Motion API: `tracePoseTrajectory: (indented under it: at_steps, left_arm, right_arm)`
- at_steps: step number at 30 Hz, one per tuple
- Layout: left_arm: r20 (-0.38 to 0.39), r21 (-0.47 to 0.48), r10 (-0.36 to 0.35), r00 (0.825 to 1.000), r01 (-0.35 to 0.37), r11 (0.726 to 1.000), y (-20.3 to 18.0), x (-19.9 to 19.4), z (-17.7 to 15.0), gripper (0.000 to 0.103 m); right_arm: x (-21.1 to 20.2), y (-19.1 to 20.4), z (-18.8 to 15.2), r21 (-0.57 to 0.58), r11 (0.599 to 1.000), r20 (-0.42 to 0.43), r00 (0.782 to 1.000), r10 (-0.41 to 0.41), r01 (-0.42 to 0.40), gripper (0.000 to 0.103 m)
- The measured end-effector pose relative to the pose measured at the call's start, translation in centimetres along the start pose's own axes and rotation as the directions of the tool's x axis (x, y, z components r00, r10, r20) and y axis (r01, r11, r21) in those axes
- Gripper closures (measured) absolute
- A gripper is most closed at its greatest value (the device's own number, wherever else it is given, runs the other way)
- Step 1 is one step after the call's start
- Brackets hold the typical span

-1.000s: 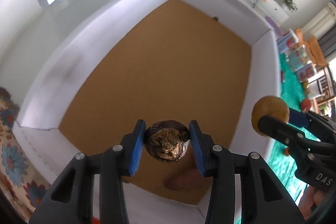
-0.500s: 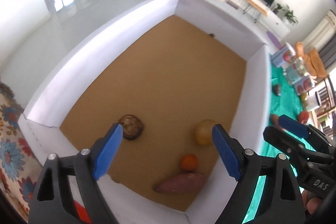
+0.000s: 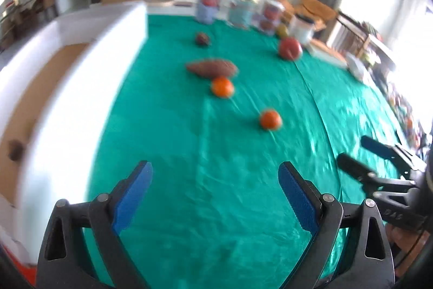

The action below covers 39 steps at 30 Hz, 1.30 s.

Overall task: Organize fruits
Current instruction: 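Withdraw both tools back over the table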

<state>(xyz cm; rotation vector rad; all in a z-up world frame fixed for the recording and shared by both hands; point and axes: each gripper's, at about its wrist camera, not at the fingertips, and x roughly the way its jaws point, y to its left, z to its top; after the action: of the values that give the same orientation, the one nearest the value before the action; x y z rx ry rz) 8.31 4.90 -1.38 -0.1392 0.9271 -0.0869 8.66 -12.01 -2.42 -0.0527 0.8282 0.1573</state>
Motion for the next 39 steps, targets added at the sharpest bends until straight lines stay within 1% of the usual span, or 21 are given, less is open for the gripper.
tracePoseTrajectory:
  at_steps: [2,5,6,7,8,13,17,23,29,39]
  left_arm:
    - [-0.038,0.020,0.005,0.999,-0.004,1.000,-1.7,1.9,-1.7,0.008]
    - [-0.086,0.025,0.023,0.996,-0.021,0.999,-2.7,4.0,-3.4,0.008]
    - [-0.086,0.021,0.033,0.996,-0.031,0.999,-2.8,4.6,-3.6,0.008]
    - [-0.055,0.025,0.051,0.997,-0.050,0.998,-2.8,4.6,-3.8,0.008]
    - [-0.033,0.033,0.070,0.997,-0.069,0.997,-3.0,4.4,-4.1,0.008]
    - [-0.021,0.081,0.131,0.991,-0.129,0.988,-3.4,5.3,-4.5,0.006]
    - [-0.007,0.071,0.136,0.991,-0.135,0.988,-3.3,5.2,-4.9,0.000]
    - [0.001,0.082,0.132,0.991,-0.131,0.988,-3.2,5.3,-5.0,0.000]
    - [0.017,0.090,0.129,0.992,-0.130,0.988,-3.2,5.1,-5.3,0.000]
    - [0.029,0.089,0.127,0.991,-0.130,0.988,-3.2,5.0,-5.4,0.000]
  right_arm:
    - [-0.8,-2.5,-2.8,0.068,0.996,0.011,0.999,-0.052,0.051,0.025]
    - [-1.5,-4.5,-5.5,0.138,0.988,0.038,0.996,-0.081,0.075,0.025]
    - [-1.6,-4.6,-5.9,0.146,0.986,0.040,0.996,-0.083,0.077,0.025]
    - [-1.6,-4.9,-6.2,0.153,0.986,0.039,0.996,-0.079,0.072,0.025]
    - [-1.7,-5.3,-6.2,0.159,0.985,0.039,0.996,-0.074,0.067,0.025]
    - [-0.8,-5.1,-6.3,0.172,0.984,0.057,0.997,-0.061,0.050,0.025]
    - [-0.1,-4.5,-7.0,0.151,0.987,0.053,0.997,-0.058,0.049,0.025]
    - [-0.1,-4.4,-7.1,0.155,0.987,0.069,0.996,-0.062,0.051,0.024]
    - [0.4,-4.3,-7.2,0.156,0.987,0.066,0.996,-0.059,0.048,0.024]
    - [1.0,-3.9,-7.2,0.145,0.989,0.055,0.998,-0.025,0.017,0.024]
